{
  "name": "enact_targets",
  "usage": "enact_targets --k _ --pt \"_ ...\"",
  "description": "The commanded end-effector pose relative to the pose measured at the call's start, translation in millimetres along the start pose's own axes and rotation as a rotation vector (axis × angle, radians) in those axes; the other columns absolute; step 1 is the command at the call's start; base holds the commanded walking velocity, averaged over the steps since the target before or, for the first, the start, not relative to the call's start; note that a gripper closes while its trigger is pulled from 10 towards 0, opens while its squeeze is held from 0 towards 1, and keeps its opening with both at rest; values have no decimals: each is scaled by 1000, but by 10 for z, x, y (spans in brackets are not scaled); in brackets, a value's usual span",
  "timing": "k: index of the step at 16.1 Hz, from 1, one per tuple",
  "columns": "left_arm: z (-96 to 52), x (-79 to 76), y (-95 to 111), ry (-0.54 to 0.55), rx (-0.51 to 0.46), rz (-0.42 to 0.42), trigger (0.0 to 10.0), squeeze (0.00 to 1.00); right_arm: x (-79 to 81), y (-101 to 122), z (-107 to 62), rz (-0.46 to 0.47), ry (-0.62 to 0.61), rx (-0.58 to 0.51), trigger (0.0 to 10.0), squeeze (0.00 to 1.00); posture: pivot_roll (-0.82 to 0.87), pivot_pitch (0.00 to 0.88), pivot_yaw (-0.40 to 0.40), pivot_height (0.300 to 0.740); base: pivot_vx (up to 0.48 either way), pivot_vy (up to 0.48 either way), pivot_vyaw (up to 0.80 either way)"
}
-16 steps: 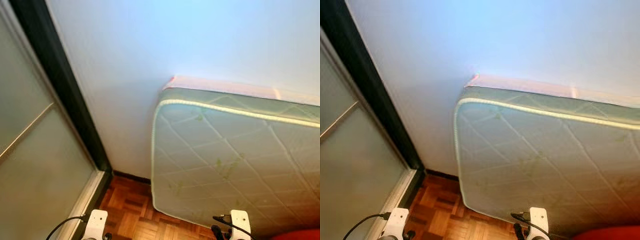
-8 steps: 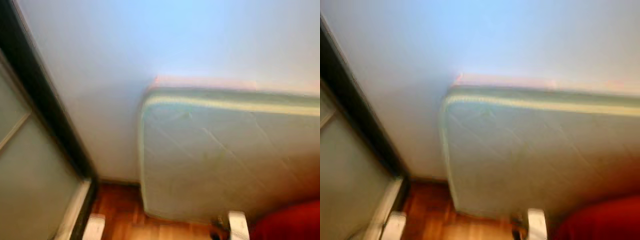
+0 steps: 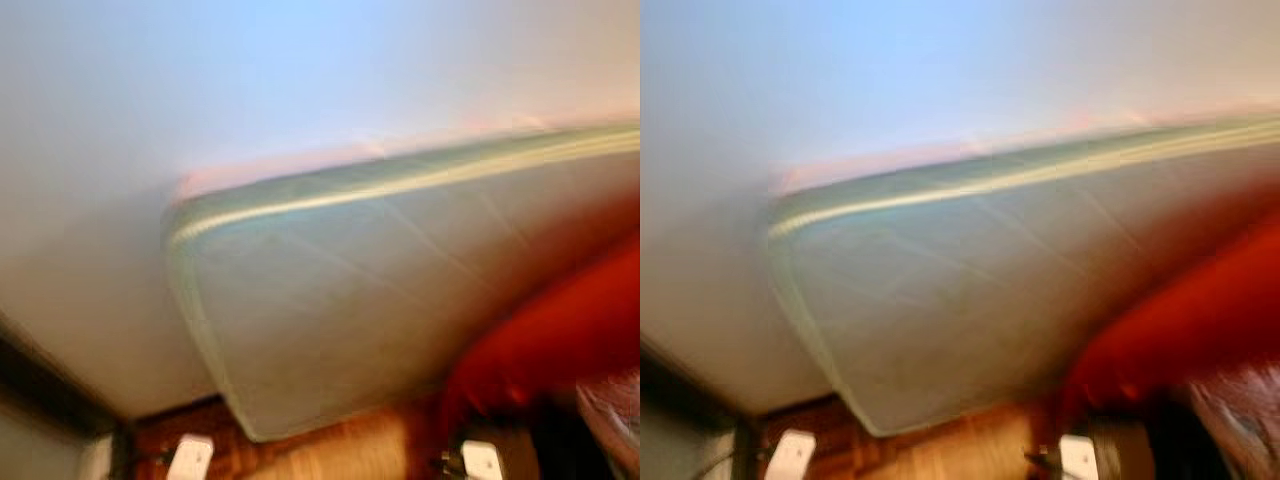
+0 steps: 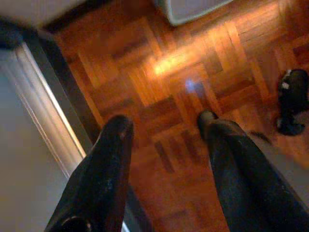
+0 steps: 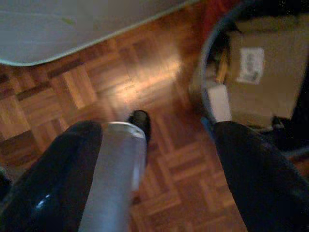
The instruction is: Clean up the room
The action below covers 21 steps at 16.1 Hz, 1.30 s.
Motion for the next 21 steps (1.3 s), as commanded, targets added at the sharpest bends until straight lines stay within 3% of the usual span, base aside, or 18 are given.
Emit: enact_targets --k 1,18,21 --pt "1 -67 -17 -13 7 -2 10000 0 -17 -11 -5 -10 -2 4 10000 0 20 46 5 740 0 0 -788" --pt "-18 26 -90 -10 6 -11 10000 0 -47 -37 -14 32 -19 -1 10000 0 -9 100 22 740 0 0 -784" --pt "-20 34 -94 -7 7 1 10000 0 -51 -33 -16 52 -22 -12 10000 0 -19 96 31 740 0 0 -163"
Point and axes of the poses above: a point about 5 cm out from each wrist's last joint towards the gripper, its own z axis pointing out of the wrist towards the gripper, its own y axis along the axis of the wrist's last joint, x = y × z, the point moved 2 cm from there along z, pointing out of the wrist towards the gripper, and after that the axes turned 8 degrees about z, right-handed, at the moved point
